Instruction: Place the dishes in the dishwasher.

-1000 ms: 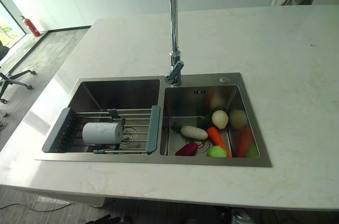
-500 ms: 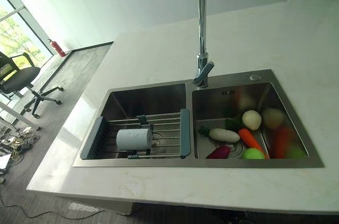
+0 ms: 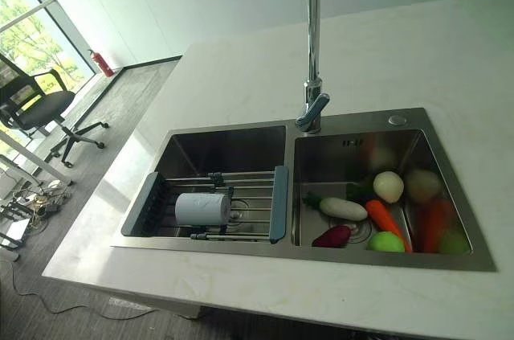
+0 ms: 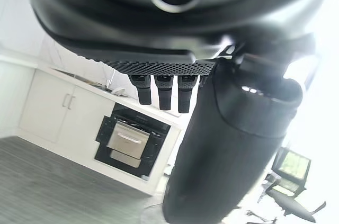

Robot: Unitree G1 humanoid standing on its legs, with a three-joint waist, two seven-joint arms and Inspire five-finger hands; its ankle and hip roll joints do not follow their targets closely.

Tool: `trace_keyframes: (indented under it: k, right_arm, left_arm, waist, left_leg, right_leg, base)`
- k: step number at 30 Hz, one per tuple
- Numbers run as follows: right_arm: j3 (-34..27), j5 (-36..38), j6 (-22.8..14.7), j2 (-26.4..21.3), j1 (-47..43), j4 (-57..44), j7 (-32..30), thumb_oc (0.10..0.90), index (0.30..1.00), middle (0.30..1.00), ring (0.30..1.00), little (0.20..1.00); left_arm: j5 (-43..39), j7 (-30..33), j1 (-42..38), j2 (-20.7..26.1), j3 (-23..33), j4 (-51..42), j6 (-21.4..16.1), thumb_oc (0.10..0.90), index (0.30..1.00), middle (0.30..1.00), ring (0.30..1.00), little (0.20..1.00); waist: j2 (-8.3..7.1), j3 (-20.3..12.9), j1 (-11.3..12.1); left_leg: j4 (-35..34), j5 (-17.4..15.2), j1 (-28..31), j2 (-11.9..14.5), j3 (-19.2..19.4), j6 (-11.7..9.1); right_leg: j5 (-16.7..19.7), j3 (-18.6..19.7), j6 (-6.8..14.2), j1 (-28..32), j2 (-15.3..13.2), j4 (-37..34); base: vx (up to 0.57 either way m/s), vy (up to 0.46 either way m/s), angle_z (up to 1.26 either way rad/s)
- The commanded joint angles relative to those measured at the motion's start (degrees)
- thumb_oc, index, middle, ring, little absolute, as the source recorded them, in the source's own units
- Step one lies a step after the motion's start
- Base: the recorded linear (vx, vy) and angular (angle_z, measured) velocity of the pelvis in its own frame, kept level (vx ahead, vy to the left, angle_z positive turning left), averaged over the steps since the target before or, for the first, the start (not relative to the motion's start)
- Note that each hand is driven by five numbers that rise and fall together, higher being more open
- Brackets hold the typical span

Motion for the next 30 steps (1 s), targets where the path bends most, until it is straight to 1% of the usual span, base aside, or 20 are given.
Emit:
trace_keyframes:
  k: [1, 2, 3, 4, 6, 7, 8, 9, 11, 14, 16, 18, 21, 25, 30]
  right_arm:
    - [-3.0, -0.3, -2.9, 2.7, 0.0, -3.6, -1.7, 0.8, 0.9, 0.9, 0.9, 0.9]
    - [-3.1, -0.3, -3.0, 3.1, 0.2, -3.5, -1.8, 0.8, 0.9, 0.9, 0.9, 0.9]
    - [-4.0, -0.4, -3.6, 4.6, 0.9, -2.4, -1.6, 0.8, 0.9, 0.9, 0.9, 0.9]
    - [-4.2, -0.6, -3.6, 4.8, 1.0, -2.2, -1.5, 0.8, 0.9, 0.9, 0.9, 0.9]
    - [-4.7, -3.0, -3.6, 5.3, 1.5, -1.8, -1.3, 0.8, 0.9, 0.9, 0.9, 0.9]
    - [-4.6, -4.4, -3.5, 5.4, 1.7, -2.0, -1.2, 0.8, 0.9, 0.9, 0.9, 0.9]
    - [-4.4, -5.4, -3.5, 5.5, 1.9, -2.0, -1.1, 0.8, 0.9, 0.9, 0.9, 0.9]
    - [-4.1, -6.6, -3.7, 5.7, 2.0, -1.7, -0.8, 0.8, 0.9, 0.9, 0.9, 0.9]
    - [-3.9, -6.5, -4.0, 5.7, 1.8, -1.1, -0.5, 0.8, 0.9, 0.9, 0.9, 0.9]
    - [-3.4, -6.4, -4.2, 5.4, 1.6, -0.6, 0.1, 0.8, 0.9, 0.9, 0.9, 0.9]
    - [-3.2, -7.0, -4.1, 5.2, 1.4, -0.2, 0.7, 0.8, 0.9, 0.9, 0.9, 0.9]
    - [-2.9, -7.2, -4.3, 5.1, 1.1, 0.3, 1.0, 0.8, 0.9, 0.9, 0.9, 0.9]
    - [-2.6, -6.5, -4.2, 4.8, 0.6, 0.2, 1.5, 0.8, 0.9, 0.9, 0.9, 0.9]
    - [-2.4, -6.0, -3.2, 4.5, 0.3, -0.2, 1.4, 0.8, 0.9, 0.9, 0.9, 0.9]
    - [-3.3, -6.4, -3.0, 4.5, 0.2, 0.5, 1.8, 0.8, 0.9, 0.9, 0.9, 0.9]
  left_arm:
    - [-1.4, 7.0, -7.0, 9.6, 1.3, -24.8, -19.0, 0.8, 0.9, 0.9, 0.9, 0.9]
    - [-1.4, 7.1, -7.2, 8.6, 1.2, -28.3, -18.9, 0.8, 0.9, 0.9, 0.9, 0.9]
    - [4.2, 6.9, -6.6, 1.8, 0.4, -39.8, -22.1, 0.8, 0.9, 0.9, 0.9, 0.9]
    - [4.7, 6.4, -6.5, 0.6, 0.4, -41.9, -22.7, 0.8, 0.9, 0.9, 0.9, 0.9]
    - [9.3, 1.5, -5.8, -5.6, -1.0, -48.7, -25.3, 0.8, 0.9, 0.9, 0.9, 0.9]
    - [9.8, -1.4, -5.7, -7.6, -2.4, -50.4, -25.6, 0.8, 0.9, 0.9, 0.9, 0.9]
    - [10.8, -3.8, -6.0, -9.3, -4.1, -52.0, -25.0, 0.8, 0.9, 0.9, 0.9, 0.9]
    - [12.8, -7.4, -6.7, -11.9, -7.6, -53.8, -24.5, 0.8, 0.9, 0.9, 0.9, 0.9]
    - [13.9, -9.9, -7.4, -13.8, -10.2, -54.7, -24.1, 0.8, 0.9, 0.9, 0.9, 0.9]
    - [15.9, -13.0, -9.0, -15.4, -14.4, -54.3, -23.7, 0.8, 0.9, 0.9, 0.9, 0.9]
    - [16.9, -15.0, -10.7, -16.3, -17.1, -53.7, -22.8, 0.8, 0.9, 0.9, 0.9, 0.9]
    - [18.2, -18.1, -11.9, -17.3, -19.8, -54.0, -20.3, 0.8, 0.9, 0.9, 0.9, 0.9]
    - [19.9, -21.0, -12.6, -17.6, -23.0, -53.5, -18.3, 0.8, 0.9, 0.9, 0.9, 0.9]
    - [18.2, -21.8, -13.7, -16.6, -24.4, -52.0, -18.0, 0.8, 0.9, 0.9, 0.9, 0.9]
    - [15.5, -25.1, -11.3, -15.8, -22.6, -54.2, -17.6, 0.8, 0.9, 0.9, 0.9, 0.9]
  waist:
    - [-1.57, -1.3, -1.5]
    - [-1.85, -1.4, -1.5]
    - [-2.7, -1.6, -1.4]
    - [-2.85, -1.6, -1.5]
    - [-3.34, -1.8, -2.0]
    - [-3.43, -1.8, -2.3]
    - [-3.56, -1.7, -2.5]
    - [-3.75, -1.6, -2.8]
    - [-3.9, -1.6, -3.0]
    - [-4.01, -1.6, -3.7]
    - [-4.02, -1.5, -4.2]
    - [-3.89, -1.3, -4.3]
    - [-3.65, -1.1, -4.5]
    - [-3.35, -0.9, -4.7]
    - [-2.75, -0.5, -4.1]
  left_leg:
    - [8.6, -8.7, -1.6, 1.4, -0.8, 1.3]
    - [8.6, -8.8, -1.6, 1.4, -0.9, 1.3]
    - [8.6, -9.2, -1.4, 1.6, -1.2, 1.2]
    - [8.6, -9.2, -1.3, 1.6, -1.3, 1.2]
    - [8.6, -9.4, -1.1, 1.9, -1.3, 1.2]
    - [8.6, -9.4, -1.0, 2.0, -1.2, 1.2]
    - [8.6, -9.5, -0.9, 2.1, -1.0, 1.2]
    - [8.6, -9.5, -0.7, 2.3, -0.8, 1.2]
    - [8.6, -9.5, -0.5, 2.5, -0.6, 1.3]
    - [8.6, -9.4, -0.3, 2.8, -0.2, 1.4]
    - [8.6, -9.4, -0.1, 3.0, 0.2, 1.4]
    - [8.6, -9.2, 0.0, 3.1, 0.4, 1.4]
    - [8.6, -9.2, 0.0, 3.1, 0.6, 1.4]
    - [8.6, -9.0, -0.1, 3.1, 0.8, 1.4]
    - [8.6, -8.8, -0.3, 2.8, 0.6, 1.4]
  right_leg:
    - [7.2, 1.5, 6.2, 6.8, -1.0, -13.0]
    - [7.2, 1.4, 6.1, 6.7, -1.0, -13.0]
    - [6.7, 1.6, 5.8, 7.0, -0.8, -13.0]
    - [6.6, 1.7, 5.7, 7.0, -0.7, -13.0]
    - [6.5, 2.3, 5.6, 6.9, -0.3, -13.0]
    - [6.5, 2.5, 5.6, 6.9, -0.2, -13.0]
    - [6.5, 2.6, 5.6, 6.9, -0.2, -13.0]
    - [6.5, 2.8, 5.6, 6.9, 0.0, -13.0]
    - [6.6, 2.9, 5.6, 7.0, 0.1, -13.0]
    - [6.7, 3.5, 5.6, 6.9, 0.5, -13.0]
    - [6.8, 3.7, 5.6, 6.9, 0.7, -13.0]
    - [6.9, 3.7, 5.7, 6.9, 0.7, -13.0]
    - [6.9, 3.8, 5.9, 6.9, 0.8, -13.0]
    - [7.1, 3.7, 6.0, 6.7, 0.7, -13.0]
    - [7.2, 3.3, 6.0, 6.7, 0.4, -13.0]
  base:
    - [0.02, -0.15, 0.16]
    - [0.02, -0.153, 0.08]
    - [0.02, -0.083, -0.05]
    - [0.03, -0.089, -0.12]
    - [0.0, -0.043, -0.26]
    - [-0.02, -0.027, -0.31]
    - [-0.03, -0.029, -0.43]
    - [-0.03, -0.027, -0.43]
    - [-0.01, -0.016, -0.29]
    - [0.0, -0.002, -0.02]
    - [0.0, 0.0, -0.06]
    - [-0.01, 0.001, 0.02]
    - [0.0, -0.002, 0.0]
    - [0.0, -0.003, -0.03]
    - [0.0, 0.001, -0.01]
